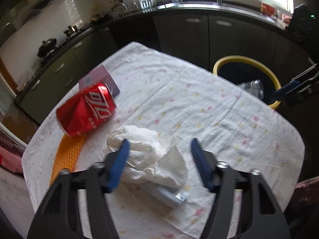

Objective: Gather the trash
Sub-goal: 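Grasp the crumpled white tissue with the left gripper, then carry the tissue over the bin and open the left gripper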

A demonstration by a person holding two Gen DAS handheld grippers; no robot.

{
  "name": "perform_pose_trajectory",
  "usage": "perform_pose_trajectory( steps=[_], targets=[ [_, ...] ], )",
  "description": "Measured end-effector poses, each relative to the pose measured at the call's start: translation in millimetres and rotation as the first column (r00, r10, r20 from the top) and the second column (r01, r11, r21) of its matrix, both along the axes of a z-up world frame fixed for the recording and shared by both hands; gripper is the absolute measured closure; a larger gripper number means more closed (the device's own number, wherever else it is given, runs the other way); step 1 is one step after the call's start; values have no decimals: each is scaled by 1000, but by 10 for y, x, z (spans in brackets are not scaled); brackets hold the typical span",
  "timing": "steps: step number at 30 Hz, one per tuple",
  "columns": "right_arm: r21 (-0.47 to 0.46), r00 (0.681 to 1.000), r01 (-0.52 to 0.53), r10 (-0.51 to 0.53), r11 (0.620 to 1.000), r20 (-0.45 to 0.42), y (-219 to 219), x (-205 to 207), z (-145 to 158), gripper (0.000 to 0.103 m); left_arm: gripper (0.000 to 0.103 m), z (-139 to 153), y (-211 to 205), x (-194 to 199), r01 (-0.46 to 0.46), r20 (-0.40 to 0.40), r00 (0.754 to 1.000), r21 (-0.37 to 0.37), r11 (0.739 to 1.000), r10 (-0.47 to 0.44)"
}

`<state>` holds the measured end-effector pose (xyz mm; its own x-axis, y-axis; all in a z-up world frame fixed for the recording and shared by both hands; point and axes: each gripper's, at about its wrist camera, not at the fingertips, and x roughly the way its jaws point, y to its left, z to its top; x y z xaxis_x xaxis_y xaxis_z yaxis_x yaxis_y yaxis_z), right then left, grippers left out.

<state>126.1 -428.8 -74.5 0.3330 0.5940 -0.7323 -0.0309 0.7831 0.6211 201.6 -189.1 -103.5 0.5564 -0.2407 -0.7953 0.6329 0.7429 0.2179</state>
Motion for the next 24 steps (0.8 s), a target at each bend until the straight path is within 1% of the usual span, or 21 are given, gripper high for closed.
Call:
perform_pose_trajectory(
  steps=[3,5,7,8,9,10,11,15,19,24],
  targets=[
    [17,1000,-1,1,1000,-8,-28,-17,-47,41,57,-74,17,95,8,-40,999,23,1000,-8],
    [26,1000,0,0,1000,-11,-46,-21,-66,41,65,-111,33,128,20,-63,998,32,999,-18],
    [35,1000,4,-4,999,-9,-65,-23,-73,41,83,-125,24,132,31,-65,997,45,998,-28],
    [39,1000,6,-5,999,-6,-71,-24,-74,41,89,-126,17,142,37,-75,997,40,999,-34],
    [42,1000,6,-6,999,-6,-74,-24,-75,41,91,-123,21,153,41,-91,995,27,999,-38],
    [51,1000,6,-6,999,-3,-76,-30,-75,41,95,-116,27,166,42,-109,993,13,999,-40],
    [55,1000,6,-6,998,-2,-73,-39,-74,41,96,-103,31,173,39,-113,993,7,999,-38],
    [64,1000,3,-4,998,7,-63,-87,-83,41,98,22,50,148,34,-90,995,-18,999,-35],
    [66,1000,-2,2,998,4,-19,-143,-136,40,98,324,130,103,15,-50,999,-91,996,-20],
    [85,999,-29,28,996,23,120,-186,-174,40,98,706,219,32,-3,19,1000,-150,989,6]
  ],
)
